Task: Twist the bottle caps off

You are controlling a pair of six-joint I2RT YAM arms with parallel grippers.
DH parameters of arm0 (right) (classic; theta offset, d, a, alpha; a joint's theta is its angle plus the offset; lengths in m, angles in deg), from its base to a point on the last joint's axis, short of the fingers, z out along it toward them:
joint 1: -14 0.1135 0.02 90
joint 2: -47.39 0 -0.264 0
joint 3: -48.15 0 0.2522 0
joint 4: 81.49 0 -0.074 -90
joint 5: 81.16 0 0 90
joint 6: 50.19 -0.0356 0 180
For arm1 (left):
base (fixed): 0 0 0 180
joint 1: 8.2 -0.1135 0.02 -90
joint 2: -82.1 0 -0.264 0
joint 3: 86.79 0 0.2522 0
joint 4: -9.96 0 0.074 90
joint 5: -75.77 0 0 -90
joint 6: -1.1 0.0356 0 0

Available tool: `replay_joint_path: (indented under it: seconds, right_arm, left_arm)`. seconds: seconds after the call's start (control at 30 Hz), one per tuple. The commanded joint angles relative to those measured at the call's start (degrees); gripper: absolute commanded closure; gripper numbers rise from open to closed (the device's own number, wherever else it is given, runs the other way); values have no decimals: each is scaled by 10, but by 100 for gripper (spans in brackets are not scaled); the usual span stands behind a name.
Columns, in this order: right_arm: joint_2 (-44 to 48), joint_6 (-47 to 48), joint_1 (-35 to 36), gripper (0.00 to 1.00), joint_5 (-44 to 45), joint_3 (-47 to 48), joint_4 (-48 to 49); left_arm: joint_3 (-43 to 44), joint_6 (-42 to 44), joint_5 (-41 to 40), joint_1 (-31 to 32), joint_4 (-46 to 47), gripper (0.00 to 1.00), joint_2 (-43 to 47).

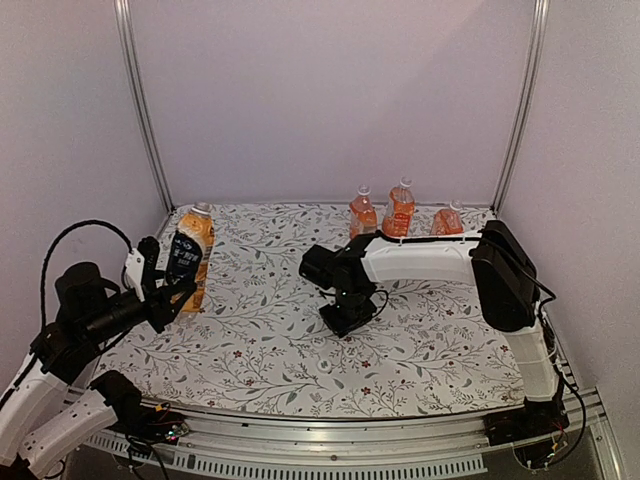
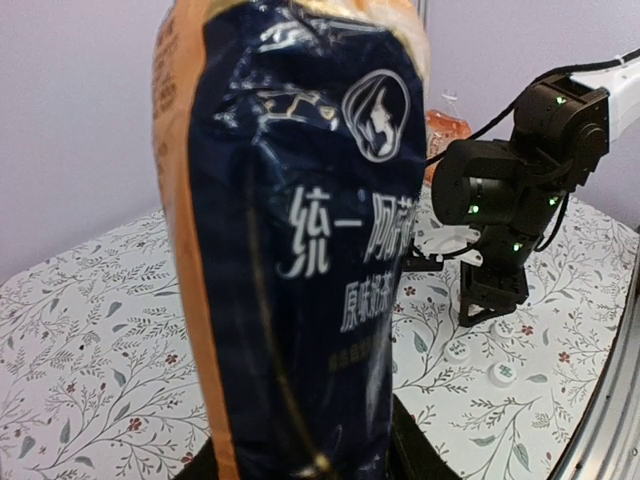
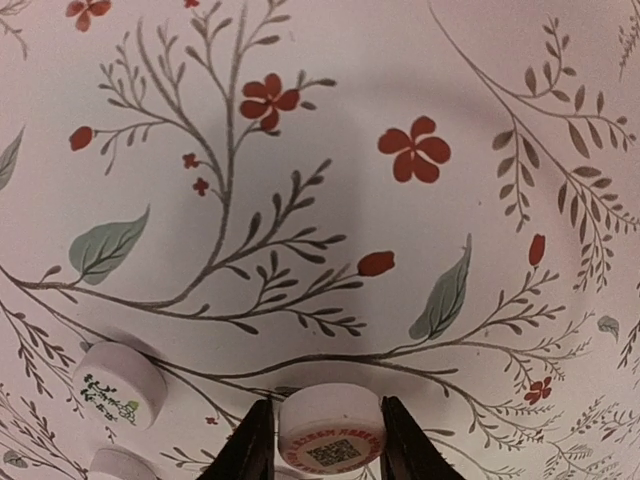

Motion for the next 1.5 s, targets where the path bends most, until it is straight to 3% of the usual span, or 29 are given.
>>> replay_joint_path:
  seconds: [0.0,0.1,0.2,0.37,0.47,0.6,0.83,1.0,1.3,1.37,1.47]
  right_arm:
    - [-23,-19,1,41,-20,20,-38]
    - [-6,-17,1,15,-11,40,-58]
    - [36,0,3,2,-16,69,-68]
    - [158,91,33,3,-12,71,34]
    - [257,162,57,4,-155,-5,266]
    - [311,121,70,4,-260,-57,529]
    - [191,92,112,9,-264,112,555]
    - [129,60,116,20,-294,171,556]
    - [100,35,117,46,-304,171,557]
    - [95,28,117,59,-307,172,558]
    - [93,22,117,90,-312,171,557]
  left_arm:
    - [-12,-20,71,-19,42,79,16]
    - [-14,-25,95,-27,45,79,24]
    - [-19,-33,134,-35,53,79,34]
    - [-33,-55,242,-46,81,79,53]
    - [-40,-69,288,-52,96,79,62]
    - [-43,-74,313,-59,102,79,67]
    - [-48,-77,317,-62,108,79,74]
    - [-50,-78,318,-64,110,78,82]
    - [-53,-79,320,-65,113,78,93]
    - [-53,-78,320,-65,115,78,95]
    - [-54,-79,319,-65,114,78,96]
